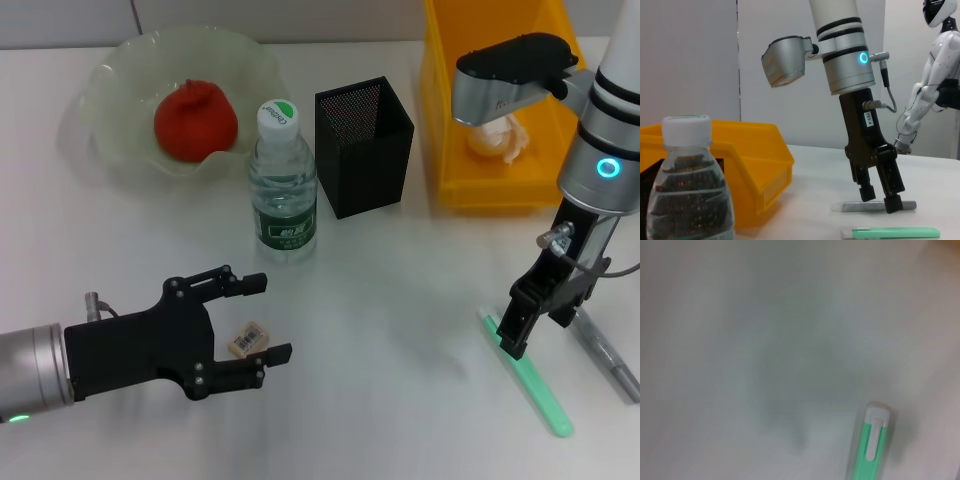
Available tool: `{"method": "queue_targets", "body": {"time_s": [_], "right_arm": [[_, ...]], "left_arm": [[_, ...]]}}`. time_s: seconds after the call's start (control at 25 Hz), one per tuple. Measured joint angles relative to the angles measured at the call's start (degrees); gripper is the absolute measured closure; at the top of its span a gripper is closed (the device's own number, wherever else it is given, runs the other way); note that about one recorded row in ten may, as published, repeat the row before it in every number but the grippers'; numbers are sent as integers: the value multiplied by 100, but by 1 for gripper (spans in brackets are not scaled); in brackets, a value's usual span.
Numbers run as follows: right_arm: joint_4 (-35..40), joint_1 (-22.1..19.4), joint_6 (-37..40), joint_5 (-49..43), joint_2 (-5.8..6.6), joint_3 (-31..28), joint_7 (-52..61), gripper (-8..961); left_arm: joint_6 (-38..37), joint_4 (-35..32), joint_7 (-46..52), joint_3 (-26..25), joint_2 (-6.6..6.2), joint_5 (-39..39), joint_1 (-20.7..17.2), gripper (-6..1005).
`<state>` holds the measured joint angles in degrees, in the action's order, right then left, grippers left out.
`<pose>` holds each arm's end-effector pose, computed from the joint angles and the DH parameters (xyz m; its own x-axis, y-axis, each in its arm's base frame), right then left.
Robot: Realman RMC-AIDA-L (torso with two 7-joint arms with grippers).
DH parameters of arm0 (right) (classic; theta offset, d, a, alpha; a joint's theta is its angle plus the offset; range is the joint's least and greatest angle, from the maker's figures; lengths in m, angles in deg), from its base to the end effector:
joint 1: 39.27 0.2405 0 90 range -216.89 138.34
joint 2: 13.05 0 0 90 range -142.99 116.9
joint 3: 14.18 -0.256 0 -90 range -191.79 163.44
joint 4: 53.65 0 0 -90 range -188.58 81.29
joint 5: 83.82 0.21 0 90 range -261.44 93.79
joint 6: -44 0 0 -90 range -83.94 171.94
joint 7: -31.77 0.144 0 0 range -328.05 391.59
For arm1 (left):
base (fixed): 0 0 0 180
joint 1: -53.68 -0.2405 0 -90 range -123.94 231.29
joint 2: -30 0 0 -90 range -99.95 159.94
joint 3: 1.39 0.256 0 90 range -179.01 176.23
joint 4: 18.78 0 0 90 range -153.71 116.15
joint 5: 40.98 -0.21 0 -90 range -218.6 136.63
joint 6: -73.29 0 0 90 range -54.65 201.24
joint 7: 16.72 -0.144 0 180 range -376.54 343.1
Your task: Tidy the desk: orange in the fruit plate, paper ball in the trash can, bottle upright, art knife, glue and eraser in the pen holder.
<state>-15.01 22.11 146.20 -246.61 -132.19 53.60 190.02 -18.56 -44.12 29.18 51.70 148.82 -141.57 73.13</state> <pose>0.1729 0.3636 -0.0247 0.2753 -0.7987 0.5350 -0.7171 -0.5413 -0.4391 -0.2949 0.2485 -0.0433 0.8300 0.0686 0.5536 0.2169 -0.9540 -0.2069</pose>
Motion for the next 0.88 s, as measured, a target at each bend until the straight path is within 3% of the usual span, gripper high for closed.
{"method": "queue_targets", "body": {"time_s": [0.72, 0.88], "right_arm": [[-341, 38, -416, 31, -43, 86, -34, 275], [-407, 40, -496, 34, -43, 88, -33, 416]], "left_arm": [[16, 3, -3, 0, 0, 83, 15, 215], [19, 2, -3, -1, 0, 84, 23, 216]]}}
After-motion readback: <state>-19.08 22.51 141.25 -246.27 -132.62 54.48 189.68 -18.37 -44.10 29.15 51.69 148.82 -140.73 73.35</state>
